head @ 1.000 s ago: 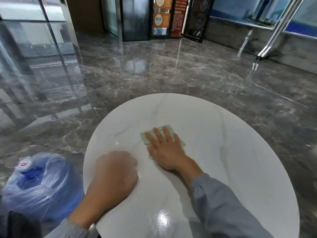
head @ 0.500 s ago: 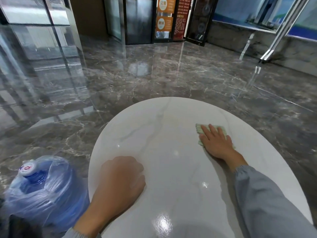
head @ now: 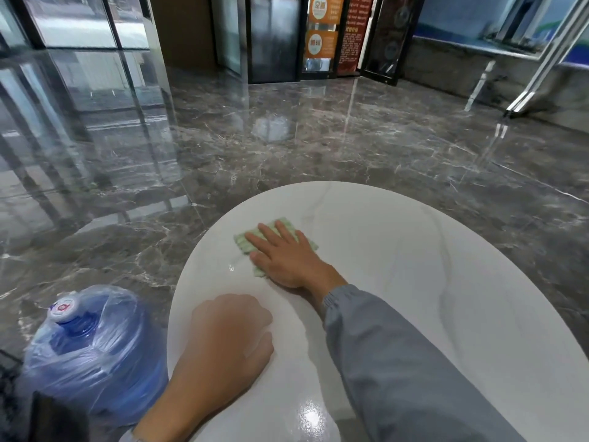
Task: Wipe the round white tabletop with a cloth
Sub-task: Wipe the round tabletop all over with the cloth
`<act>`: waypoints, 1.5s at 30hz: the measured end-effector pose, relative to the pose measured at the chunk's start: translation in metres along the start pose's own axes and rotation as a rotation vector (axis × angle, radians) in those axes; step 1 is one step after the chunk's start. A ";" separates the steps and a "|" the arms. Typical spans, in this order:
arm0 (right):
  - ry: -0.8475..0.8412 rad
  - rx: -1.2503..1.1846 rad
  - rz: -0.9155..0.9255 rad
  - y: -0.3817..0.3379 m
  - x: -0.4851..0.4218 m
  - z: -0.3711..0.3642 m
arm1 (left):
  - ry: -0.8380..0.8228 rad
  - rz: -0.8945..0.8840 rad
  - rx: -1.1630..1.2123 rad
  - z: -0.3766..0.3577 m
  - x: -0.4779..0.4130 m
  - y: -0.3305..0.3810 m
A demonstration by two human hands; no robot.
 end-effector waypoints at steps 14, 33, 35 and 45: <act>0.255 -0.114 -0.751 0.269 0.108 0.111 | 0.001 0.031 0.038 0.001 0.001 -0.001; 0.114 -0.072 -0.253 0.091 -0.017 0.062 | -0.023 0.044 0.058 0.001 -0.012 -0.012; 0.161 -0.072 -0.390 0.153 0.009 0.087 | -0.040 0.025 -0.008 0.002 -0.029 -0.017; 0.333 -0.130 -0.801 0.329 0.112 0.151 | -0.156 -0.008 -0.066 -0.019 -0.081 -0.044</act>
Point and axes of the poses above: each hand's wrist, its own x-axis away from the middle knuckle, its own z-axis out of the back of the hand, y = z × x, the point moved 9 cm from there along -x, towards the middle knuckle, and after that the axes turned 12 degrees about -x, right-handed, at the moved point
